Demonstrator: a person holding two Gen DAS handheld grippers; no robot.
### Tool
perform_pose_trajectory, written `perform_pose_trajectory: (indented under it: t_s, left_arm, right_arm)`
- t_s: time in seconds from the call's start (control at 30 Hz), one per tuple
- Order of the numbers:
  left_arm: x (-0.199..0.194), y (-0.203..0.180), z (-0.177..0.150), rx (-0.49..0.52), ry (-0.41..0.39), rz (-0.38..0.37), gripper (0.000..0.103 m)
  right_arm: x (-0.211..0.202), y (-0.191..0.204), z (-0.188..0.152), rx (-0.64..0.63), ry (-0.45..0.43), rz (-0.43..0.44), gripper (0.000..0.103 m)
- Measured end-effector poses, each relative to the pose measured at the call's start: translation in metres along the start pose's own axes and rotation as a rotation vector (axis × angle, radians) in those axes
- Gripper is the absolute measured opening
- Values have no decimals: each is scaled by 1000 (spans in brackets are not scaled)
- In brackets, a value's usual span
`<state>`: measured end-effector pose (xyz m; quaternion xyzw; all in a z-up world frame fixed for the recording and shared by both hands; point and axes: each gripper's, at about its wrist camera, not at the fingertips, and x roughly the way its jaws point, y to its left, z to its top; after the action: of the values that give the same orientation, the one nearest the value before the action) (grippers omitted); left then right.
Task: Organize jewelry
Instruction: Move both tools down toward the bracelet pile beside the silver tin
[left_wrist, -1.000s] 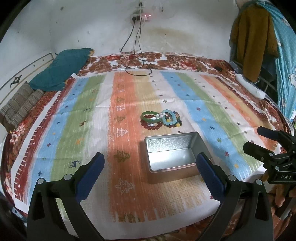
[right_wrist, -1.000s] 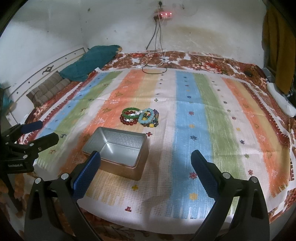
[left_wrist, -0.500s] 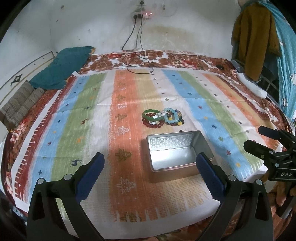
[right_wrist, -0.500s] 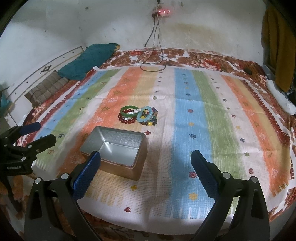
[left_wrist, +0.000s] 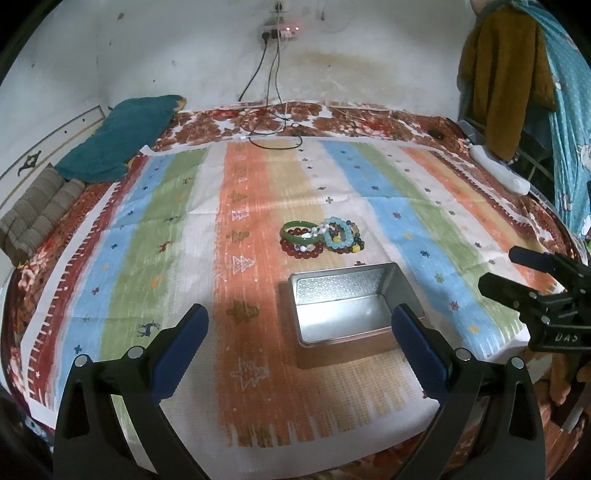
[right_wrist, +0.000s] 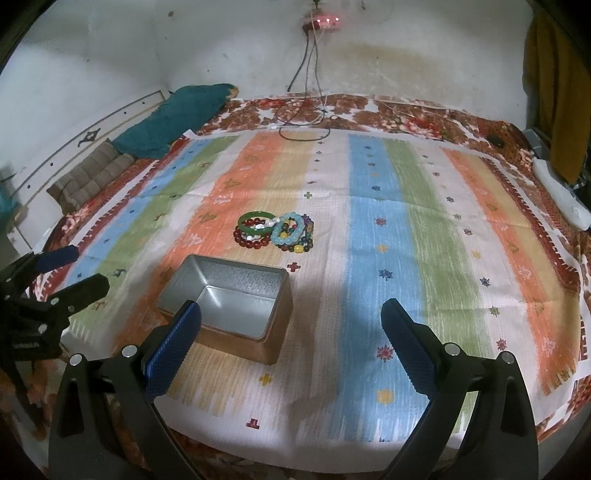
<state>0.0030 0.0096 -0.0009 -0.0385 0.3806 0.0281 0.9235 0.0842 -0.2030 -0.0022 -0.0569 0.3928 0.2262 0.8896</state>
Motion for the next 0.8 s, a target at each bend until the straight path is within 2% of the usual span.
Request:
perform_pose_trajectory:
  t_s: [0.53,0.8]
  left_arm:
    - [28,-8,24,93,59,-20,97]
    - [47,8,39,48,84,13,97]
  right_arm:
    - [29,-4,37,-36,39,-13,99]
    - [52,-4,53,-33,80,-7,99]
